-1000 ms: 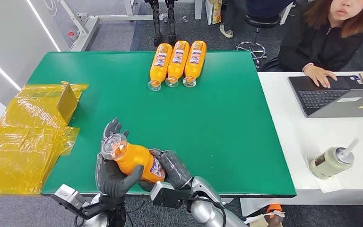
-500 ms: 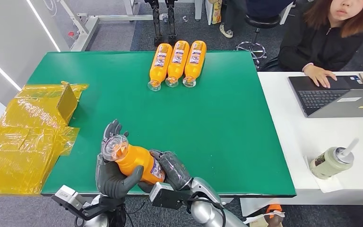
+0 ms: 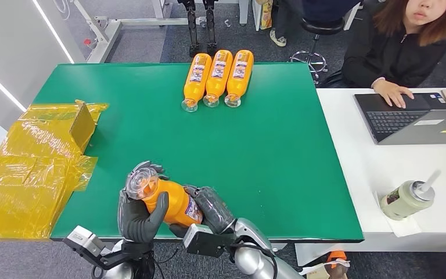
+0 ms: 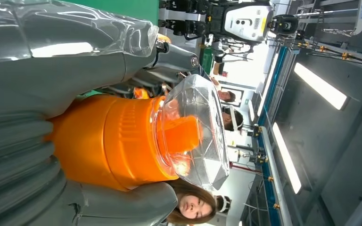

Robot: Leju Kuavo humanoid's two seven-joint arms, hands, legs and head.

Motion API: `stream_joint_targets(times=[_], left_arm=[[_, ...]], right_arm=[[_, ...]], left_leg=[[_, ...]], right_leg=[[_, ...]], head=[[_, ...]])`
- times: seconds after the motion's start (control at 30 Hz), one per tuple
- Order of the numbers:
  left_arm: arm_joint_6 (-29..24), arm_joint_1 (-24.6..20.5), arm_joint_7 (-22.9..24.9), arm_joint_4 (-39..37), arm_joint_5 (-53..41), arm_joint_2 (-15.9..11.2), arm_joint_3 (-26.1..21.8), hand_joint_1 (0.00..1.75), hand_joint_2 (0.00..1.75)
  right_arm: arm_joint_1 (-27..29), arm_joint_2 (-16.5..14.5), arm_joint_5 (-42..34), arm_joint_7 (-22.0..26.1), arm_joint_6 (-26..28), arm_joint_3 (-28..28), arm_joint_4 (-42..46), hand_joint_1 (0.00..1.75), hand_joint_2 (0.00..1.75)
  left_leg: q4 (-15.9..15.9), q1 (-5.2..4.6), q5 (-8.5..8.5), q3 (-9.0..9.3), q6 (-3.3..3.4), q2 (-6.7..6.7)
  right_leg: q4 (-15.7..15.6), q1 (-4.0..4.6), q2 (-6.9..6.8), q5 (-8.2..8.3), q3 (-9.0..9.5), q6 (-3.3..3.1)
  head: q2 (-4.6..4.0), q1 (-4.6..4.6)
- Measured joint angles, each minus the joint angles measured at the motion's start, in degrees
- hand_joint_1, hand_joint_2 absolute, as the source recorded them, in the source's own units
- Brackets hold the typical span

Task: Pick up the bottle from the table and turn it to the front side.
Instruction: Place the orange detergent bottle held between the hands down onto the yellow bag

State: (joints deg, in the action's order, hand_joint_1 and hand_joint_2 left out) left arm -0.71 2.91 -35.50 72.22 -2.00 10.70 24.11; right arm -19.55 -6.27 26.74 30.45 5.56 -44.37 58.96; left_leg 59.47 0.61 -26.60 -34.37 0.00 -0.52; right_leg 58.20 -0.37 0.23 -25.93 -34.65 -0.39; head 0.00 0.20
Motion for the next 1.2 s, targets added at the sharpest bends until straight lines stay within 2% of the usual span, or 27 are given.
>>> stream_joint_targets(times=[0.33, 0.47, 1.03, 1.1, 1.2], left_arm=[[-0.6, 0.0, 0.0, 0.0, 0.2, -0.3, 0.0, 1.75, 1.75], [-0.6, -0.1, 0.0, 0.0, 0.2, -0.4, 0.0, 1.75, 1.75], [-1.0, -0.2, -0.2, 0.0, 0.3, -0.4, 0.0, 1.75, 1.75], [-2.9, -0.2, -0.9, 0.1, -0.9, -0.4, 0.0, 1.75, 1.75], [-9.9, -0.6, -2.6, 1.1, -6.5, -0.7, -0.7, 1.75, 1.75]], right_arm=[[-1.0, 0.0, -1.4, 0.4, -0.4, -0.8, -1.4, 1.71, 1.75], [-1.2, 0.0, -1.9, 0.4, -0.2, -1.0, -1.8, 0.0, 1.75], [-1.1, -0.6, -3.9, 1.3, 3.8, -1.1, -2.9, 0.0, 1.75], [-0.8, -0.8, -4.6, 2.4, 6.7, -1.0, -2.7, 0.0, 1.75], [0.0, -1.1, -6.2, 3.8, 11.4, -0.6, -1.6, 0.0, 1.75]], left_leg=[[0.0, 0.0, 0.0, 0.0, 0.0, 0.0], [0.0, 0.0, 0.0, 0.0, 0.0, 0.0], [0.0, 0.0, 0.0, 0.0, 0.0, 0.0], [0.0, 0.0, 0.0, 0.0, 0.0, 0.0], [0.0, 0.01, 0.0, 0.0, 0.0, 0.0]], right_leg=[[0.0, 0.0, 0.0, 0.0, 0.0, 0.0], [0.0, 0.0, 0.0, 0.0, 0.0, 0.0], [0.0, 0.0, 0.0, 0.0, 0.0, 0.0], [0.0, 0.0, 0.0, 0.0, 0.0, 0.0], [0.0, 0.0, 0.01, 0.0, -0.01, 0.0]], head=[[0.0, 0.02], [0.0, 0.01], [0.0, 0.01], [0.0, 0.01], [0.0, 0.02]])
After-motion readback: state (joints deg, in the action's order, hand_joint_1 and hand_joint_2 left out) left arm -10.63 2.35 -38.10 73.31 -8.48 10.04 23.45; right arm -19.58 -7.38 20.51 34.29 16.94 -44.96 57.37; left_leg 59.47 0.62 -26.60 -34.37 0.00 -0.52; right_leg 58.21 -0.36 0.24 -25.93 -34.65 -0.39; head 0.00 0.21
